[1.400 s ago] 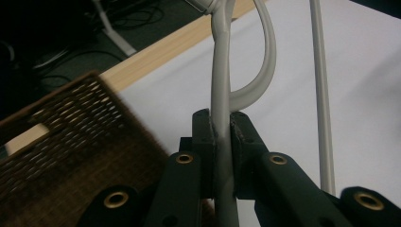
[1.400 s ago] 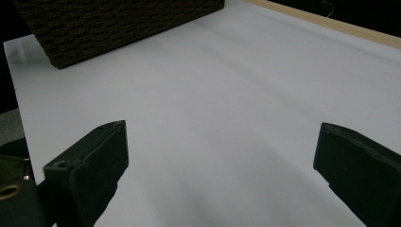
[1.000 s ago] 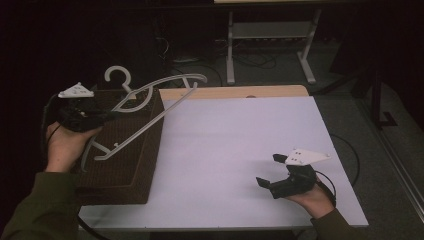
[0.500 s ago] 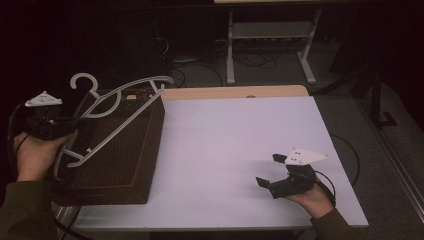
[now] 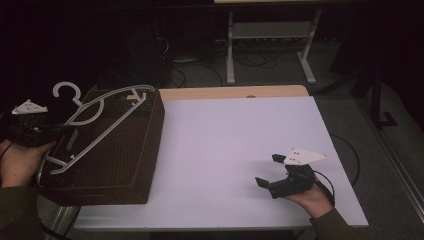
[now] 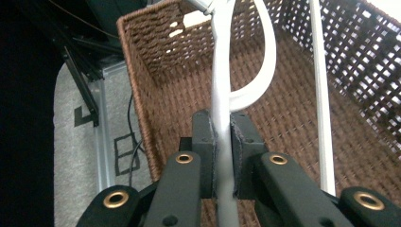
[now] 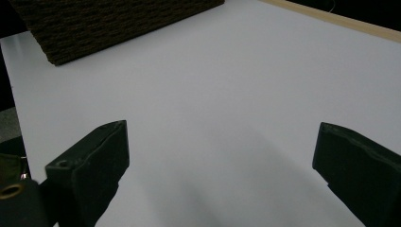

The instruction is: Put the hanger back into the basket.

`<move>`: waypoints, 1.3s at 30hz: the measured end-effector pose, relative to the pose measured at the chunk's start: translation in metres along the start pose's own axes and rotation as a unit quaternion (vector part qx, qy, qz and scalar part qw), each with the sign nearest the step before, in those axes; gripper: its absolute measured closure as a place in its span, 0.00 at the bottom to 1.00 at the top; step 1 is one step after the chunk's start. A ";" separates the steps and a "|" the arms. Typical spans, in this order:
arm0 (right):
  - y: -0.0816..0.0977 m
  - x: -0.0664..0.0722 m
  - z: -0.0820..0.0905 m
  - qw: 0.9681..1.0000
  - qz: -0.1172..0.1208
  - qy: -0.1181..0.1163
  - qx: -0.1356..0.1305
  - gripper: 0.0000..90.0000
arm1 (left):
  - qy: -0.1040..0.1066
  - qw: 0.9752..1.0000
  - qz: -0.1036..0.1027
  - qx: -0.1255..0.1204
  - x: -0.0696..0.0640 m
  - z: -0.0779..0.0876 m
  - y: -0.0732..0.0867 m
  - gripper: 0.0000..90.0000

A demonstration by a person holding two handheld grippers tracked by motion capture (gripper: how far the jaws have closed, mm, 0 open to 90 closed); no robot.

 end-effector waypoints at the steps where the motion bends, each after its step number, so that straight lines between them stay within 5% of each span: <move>1: 0.000 0.000 0.000 1.000 0.000 0.000 0.000 0.05 | 0.000 1.000 -0.001 0.002 0.000 -0.001 0.001 0.92; 16: 0.001 0.000 0.000 1.000 -0.001 0.001 0.001 0.05 | 0.011 0.999 -0.017 0.041 -0.003 -0.028 0.012 0.92; 24: 0.001 0.000 0.000 1.000 -0.005 0.000 0.001 0.05 | 0.021 0.999 -0.008 0.039 -0.004 -0.035 0.019 0.89; 30: 0.001 0.000 0.001 1.000 -0.003 0.001 0.000 0.05 | 0.028 0.999 0.017 0.006 -0.001 -0.029 0.018 0.58; 39: 0.000 0.000 0.001 1.000 -0.004 0.000 -0.002 0.05 | 0.051 0.997 0.037 -0.037 -0.012 -0.021 0.006 0.37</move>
Point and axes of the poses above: each handheld gripper's, and its own axes: z roughly backward along the jaws, y roughly out of its underside, x roughly to its left, the point moved 6 cm from there along -z, roughly forward along the jaws, and after that the axes turned 4 degrees about -z, right-handed, at the moved point
